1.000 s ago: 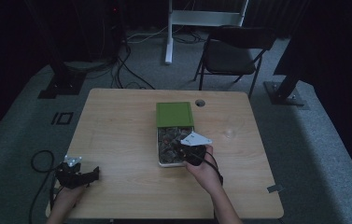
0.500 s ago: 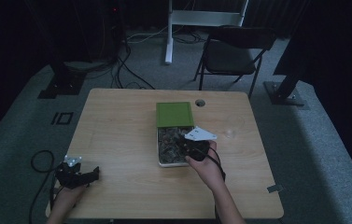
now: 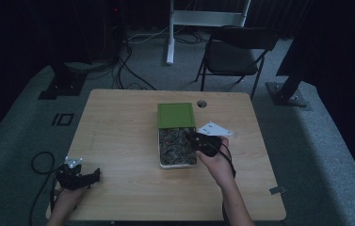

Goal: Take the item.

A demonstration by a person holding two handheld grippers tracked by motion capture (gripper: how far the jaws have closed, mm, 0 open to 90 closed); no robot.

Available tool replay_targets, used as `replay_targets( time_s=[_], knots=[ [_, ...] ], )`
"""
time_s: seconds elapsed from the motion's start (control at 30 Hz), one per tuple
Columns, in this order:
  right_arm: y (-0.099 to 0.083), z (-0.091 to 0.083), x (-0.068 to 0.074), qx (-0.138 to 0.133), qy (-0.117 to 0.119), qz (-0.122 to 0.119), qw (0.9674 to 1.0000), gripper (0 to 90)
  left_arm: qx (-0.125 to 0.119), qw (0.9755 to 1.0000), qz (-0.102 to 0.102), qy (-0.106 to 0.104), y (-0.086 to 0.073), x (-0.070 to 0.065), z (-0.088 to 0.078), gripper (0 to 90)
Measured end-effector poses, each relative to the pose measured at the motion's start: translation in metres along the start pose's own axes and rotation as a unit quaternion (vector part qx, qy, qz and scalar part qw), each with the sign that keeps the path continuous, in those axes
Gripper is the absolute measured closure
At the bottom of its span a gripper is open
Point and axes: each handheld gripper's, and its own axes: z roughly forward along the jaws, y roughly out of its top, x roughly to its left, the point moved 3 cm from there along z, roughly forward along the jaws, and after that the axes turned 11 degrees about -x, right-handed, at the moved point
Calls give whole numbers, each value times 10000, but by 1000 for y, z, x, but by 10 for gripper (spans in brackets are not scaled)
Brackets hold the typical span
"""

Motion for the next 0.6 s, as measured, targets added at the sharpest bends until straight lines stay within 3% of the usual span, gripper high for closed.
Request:
replay_targets(
  time_s=[0.6],
  knots=[
    [15,-22,-48,-236,-568,152,9980,812,1,10000,0,3,0,0,0,5]
  ],
)
